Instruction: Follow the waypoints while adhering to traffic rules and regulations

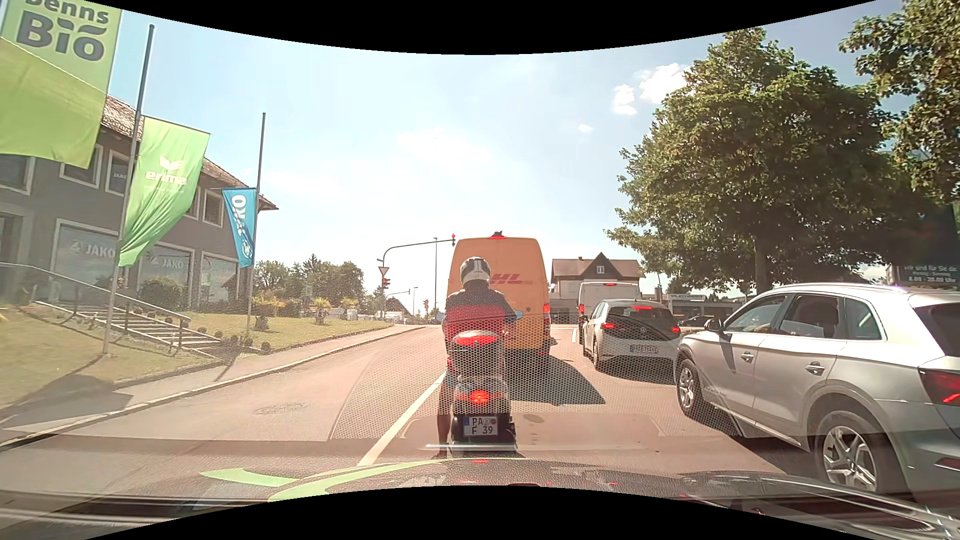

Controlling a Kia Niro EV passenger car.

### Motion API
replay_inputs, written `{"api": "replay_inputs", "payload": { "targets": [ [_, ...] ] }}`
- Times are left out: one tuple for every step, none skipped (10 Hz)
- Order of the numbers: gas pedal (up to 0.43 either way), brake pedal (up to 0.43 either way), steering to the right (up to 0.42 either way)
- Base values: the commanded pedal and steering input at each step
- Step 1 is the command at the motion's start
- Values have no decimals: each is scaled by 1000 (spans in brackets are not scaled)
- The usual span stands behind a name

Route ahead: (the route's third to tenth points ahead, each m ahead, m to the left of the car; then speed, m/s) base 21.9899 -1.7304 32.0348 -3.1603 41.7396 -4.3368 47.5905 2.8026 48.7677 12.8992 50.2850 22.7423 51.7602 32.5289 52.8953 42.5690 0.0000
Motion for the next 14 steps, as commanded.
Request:
{"api": "replay_inputs", "payload": {
  "targets": [
    [0,250,19],
    [0,250,19],
    [0,250,19],
    [0,250,19],
    [0,250,19],
    [0,250,19],
    [0,250,19],
    [0,250,19],
    [0,250,19],
    [0,250,19],
    [0,250,19],
    [0,250,19],
    [0,250,19],
    [0,250,19]
  ]
}}
